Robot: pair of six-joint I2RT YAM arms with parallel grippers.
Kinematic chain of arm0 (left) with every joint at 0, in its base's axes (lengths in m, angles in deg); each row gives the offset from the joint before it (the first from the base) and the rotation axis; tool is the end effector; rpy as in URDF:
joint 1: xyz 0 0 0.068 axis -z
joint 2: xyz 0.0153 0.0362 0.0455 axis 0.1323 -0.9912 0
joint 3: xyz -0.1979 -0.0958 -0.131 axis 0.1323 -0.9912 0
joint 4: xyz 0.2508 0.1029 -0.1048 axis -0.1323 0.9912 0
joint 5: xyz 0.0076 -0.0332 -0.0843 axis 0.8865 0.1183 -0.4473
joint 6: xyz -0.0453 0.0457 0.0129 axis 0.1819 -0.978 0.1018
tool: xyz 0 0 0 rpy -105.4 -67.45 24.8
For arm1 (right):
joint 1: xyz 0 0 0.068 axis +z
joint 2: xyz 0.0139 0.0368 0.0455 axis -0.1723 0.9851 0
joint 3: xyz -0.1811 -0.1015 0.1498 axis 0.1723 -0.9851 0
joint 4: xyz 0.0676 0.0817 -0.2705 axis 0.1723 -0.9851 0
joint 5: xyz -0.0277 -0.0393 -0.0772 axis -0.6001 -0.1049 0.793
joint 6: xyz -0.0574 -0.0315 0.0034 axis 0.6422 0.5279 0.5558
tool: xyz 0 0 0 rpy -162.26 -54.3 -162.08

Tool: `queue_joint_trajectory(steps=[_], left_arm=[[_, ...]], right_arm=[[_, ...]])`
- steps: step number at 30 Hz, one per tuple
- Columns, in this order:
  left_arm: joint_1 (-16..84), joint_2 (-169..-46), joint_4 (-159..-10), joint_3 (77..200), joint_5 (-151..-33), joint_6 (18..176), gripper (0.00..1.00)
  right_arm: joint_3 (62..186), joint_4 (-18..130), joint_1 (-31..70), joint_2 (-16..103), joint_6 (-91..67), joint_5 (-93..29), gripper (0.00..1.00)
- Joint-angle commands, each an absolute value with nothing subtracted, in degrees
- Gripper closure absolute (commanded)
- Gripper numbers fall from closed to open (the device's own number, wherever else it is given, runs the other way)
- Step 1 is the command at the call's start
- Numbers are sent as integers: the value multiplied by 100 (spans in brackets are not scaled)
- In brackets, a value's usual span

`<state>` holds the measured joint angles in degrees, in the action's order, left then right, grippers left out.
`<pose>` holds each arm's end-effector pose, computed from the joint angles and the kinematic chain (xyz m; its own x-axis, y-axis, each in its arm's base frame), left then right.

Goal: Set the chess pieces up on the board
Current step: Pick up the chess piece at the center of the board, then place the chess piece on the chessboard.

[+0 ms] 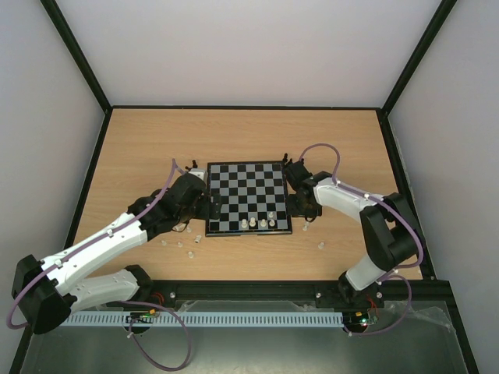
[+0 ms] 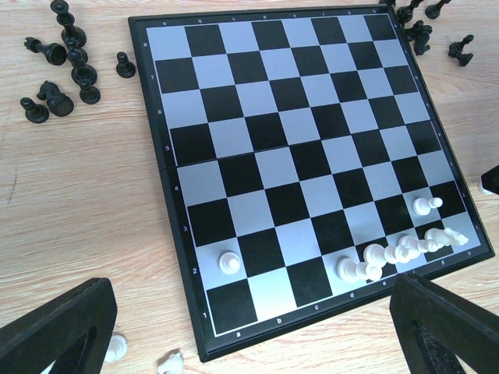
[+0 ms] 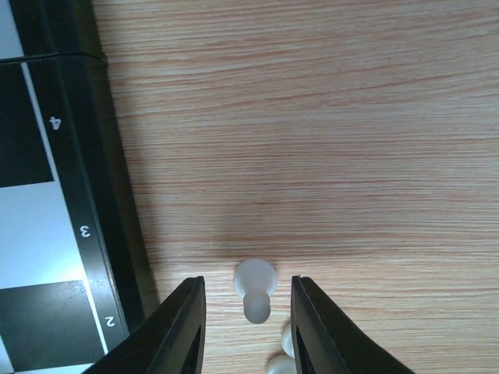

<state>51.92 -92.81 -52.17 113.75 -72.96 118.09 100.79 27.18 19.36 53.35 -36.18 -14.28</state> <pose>0.2014 -0.1834 0.2385 -0.7353 -0.0303 -0.6771 0.2287 0.9293 -0.2899 0.2871 0.1508 0.1209 -0.9115 0.0719 -0.4050 0.0526 0.9969 0.0584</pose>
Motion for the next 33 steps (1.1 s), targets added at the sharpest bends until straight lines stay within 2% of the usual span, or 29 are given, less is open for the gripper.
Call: queue_joint_trajectory(steps=[1,10,21,33], left_arm=[[5154,-9226,-5257,11303,-7309,11761,1],[5146,-9233,-5272,11294,-7335,11739,1],[5141,-9257,-5282,11287,-7305,11758,1],[5136,-9273,-5264,11290,-7278,11779,1]], right_arm=[[10017,2612,1881,5460,-3613,-1363,71],[10037,2575,1876,5408,-3617,-1318,92],[10594,2147,2167,4884,-3628,-1286,94],[11004,2029,2870,5396,-3604,-1411,94]])
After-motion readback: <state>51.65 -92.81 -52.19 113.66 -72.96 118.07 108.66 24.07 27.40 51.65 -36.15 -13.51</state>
